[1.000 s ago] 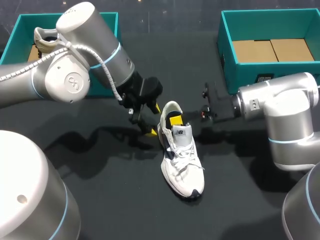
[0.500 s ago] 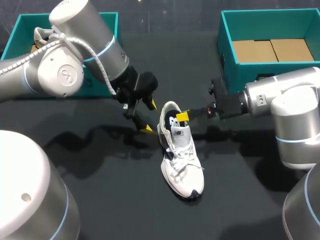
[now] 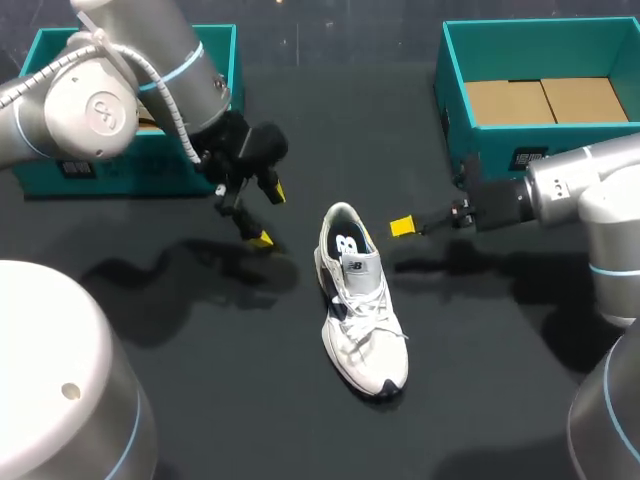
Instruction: Take the shoe out of the shoebox, open the shoe tongue, remove and reinsert the insole, then place the shoe into the shoebox
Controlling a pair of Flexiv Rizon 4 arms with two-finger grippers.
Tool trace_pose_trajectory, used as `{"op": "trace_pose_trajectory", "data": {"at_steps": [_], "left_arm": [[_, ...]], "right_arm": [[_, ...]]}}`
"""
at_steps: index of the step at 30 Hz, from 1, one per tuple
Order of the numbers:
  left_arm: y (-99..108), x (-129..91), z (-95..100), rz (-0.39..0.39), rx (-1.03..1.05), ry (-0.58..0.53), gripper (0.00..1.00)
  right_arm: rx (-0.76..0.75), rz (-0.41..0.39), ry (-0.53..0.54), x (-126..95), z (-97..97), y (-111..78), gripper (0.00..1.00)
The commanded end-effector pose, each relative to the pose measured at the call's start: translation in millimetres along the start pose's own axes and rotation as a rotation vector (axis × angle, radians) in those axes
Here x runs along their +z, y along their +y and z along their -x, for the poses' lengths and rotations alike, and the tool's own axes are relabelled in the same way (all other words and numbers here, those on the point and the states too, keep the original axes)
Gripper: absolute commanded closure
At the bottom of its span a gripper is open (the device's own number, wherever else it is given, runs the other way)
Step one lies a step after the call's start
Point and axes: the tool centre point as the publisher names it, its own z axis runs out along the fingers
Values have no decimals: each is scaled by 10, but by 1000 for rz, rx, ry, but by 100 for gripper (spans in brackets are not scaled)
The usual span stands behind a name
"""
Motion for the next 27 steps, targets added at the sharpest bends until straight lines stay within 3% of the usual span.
{"op": "trace_pose_trajectory", "data": {"at_steps": [1,9,15,22,27], "left_arm": [[82,-183,-37,11,6,11,0],[216,-393,-30,29,14,32,0],[299,-509,-65,46,30,64,0],[394,-653,-56,57,68,91,0],[494,-806,-13,54,88,102,0]], "right_arm": [[43,-67,-13,-290,-9,55,54],[170,-203,-55,-558,-13,143,55],[264,-328,-155,-652,-101,207,55],[343,-436,-332,-604,-270,264,58],[358,-458,-427,-556,-398,282,69]]}}
